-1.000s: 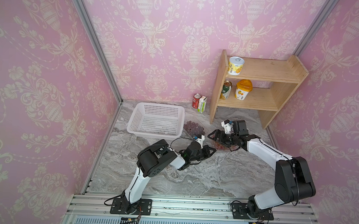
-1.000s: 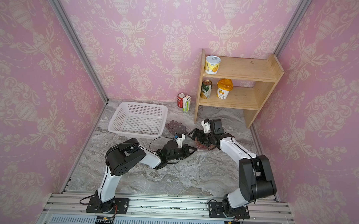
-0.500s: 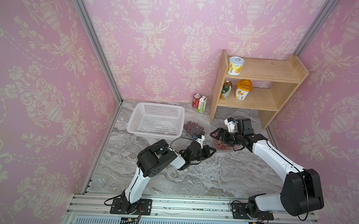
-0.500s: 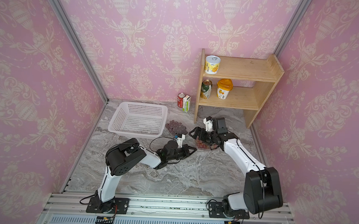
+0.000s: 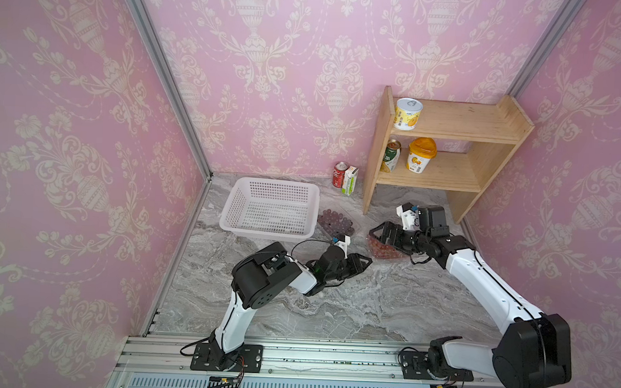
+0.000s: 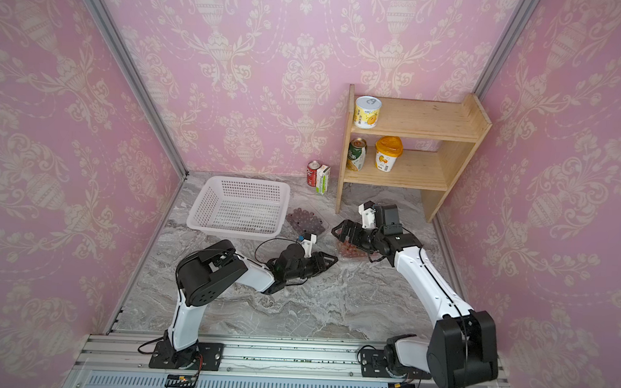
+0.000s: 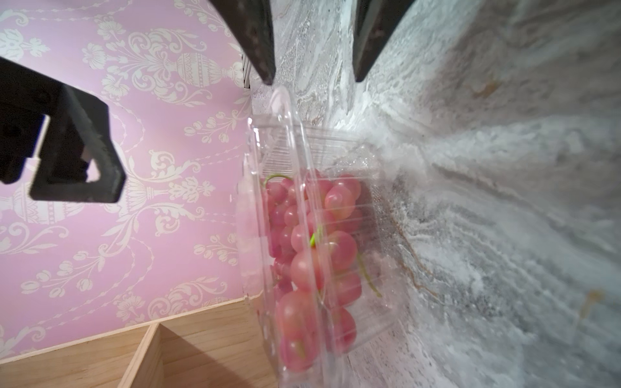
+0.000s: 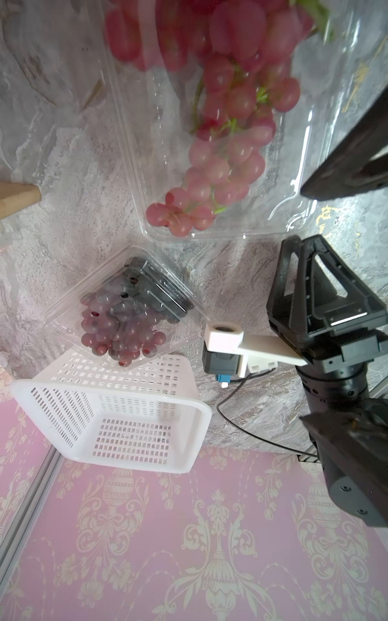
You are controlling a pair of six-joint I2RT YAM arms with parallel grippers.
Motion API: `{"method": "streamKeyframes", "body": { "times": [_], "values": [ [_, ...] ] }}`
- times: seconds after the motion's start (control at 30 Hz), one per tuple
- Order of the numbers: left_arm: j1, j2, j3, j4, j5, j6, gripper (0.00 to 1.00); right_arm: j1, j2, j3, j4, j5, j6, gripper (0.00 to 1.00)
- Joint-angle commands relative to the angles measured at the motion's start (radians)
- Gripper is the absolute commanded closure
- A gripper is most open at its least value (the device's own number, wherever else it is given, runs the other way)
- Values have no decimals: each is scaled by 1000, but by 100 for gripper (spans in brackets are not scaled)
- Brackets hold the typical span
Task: Pack grapes into containers
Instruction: Reset both arms
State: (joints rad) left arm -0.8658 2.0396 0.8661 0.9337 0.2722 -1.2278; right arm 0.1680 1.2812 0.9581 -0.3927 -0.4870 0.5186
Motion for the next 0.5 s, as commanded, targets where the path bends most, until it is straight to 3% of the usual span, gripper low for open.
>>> {"method": "streamKeyframes", "body": {
  "times": [0.0, 0.17, 0.3, 0.33, 0.4, 0.47],
  "values": [
    [7, -95, -40, -33, -24, 78, 59, -18, -51, 12, -56, 27, -27, 0],
    [8, -284, -117, -163, -55, 238, 55, -44, -127, 25, -126, 115, -35, 0],
    [24, -578, -157, -535, -180, 548, 49, -53, -226, 25, -214, 447, -43, 0],
    [35, -660, -144, -655, -247, 630, 44, -54, -252, 13, -225, 552, -35, 0],
    [81, -808, -101, -855, -416, 799, 23, -55, -306, -43, -195, 763, -29, 0],
    [185, -948, -92, -951, -543, 946, 1, -55, -363, -149, -104, 956, -39, 0]
  ]
}}
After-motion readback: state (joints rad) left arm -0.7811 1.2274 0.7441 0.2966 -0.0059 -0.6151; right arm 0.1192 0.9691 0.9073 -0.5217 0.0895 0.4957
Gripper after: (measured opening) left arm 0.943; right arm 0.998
